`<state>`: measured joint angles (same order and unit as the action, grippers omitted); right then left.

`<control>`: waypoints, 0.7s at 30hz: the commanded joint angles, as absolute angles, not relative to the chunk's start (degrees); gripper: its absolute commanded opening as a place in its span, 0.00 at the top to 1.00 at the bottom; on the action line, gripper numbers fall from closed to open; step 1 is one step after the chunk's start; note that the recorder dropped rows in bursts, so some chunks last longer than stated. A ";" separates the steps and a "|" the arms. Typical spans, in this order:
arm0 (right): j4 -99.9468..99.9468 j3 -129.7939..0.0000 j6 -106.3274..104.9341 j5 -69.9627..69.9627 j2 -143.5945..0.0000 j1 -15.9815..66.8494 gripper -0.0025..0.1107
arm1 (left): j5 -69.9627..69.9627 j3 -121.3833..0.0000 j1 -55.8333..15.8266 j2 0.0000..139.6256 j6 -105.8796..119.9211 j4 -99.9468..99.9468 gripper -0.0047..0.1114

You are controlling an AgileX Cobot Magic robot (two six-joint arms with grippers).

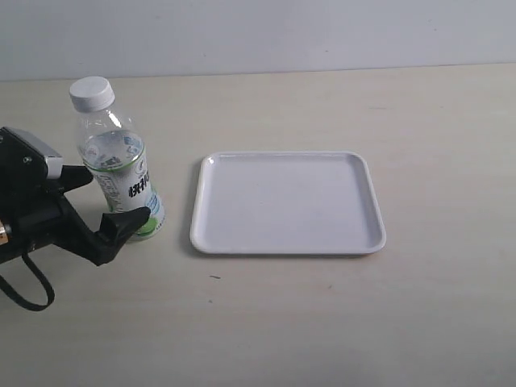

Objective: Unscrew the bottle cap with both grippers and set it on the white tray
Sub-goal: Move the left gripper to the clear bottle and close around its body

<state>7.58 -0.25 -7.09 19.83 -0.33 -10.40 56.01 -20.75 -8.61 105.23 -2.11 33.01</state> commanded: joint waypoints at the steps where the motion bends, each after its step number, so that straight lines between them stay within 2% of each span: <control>1: 7.52 0.00 -7.38 19.39 0.00 -10.66 0.98 | 64.11 -21.34 -8.54 109.49 0.00 35.03 0.06; 11: 7.52 0.00 -7.38 19.39 0.00 -10.66 0.98 | 69.94 -23.46 -8.54 115.87 1.15 35.31 0.06; 21: 7.52 0.00 -7.38 19.39 0.00 -10.66 0.98 | 69.96 -24.40 -8.54 118.55 1.77 33.69 0.06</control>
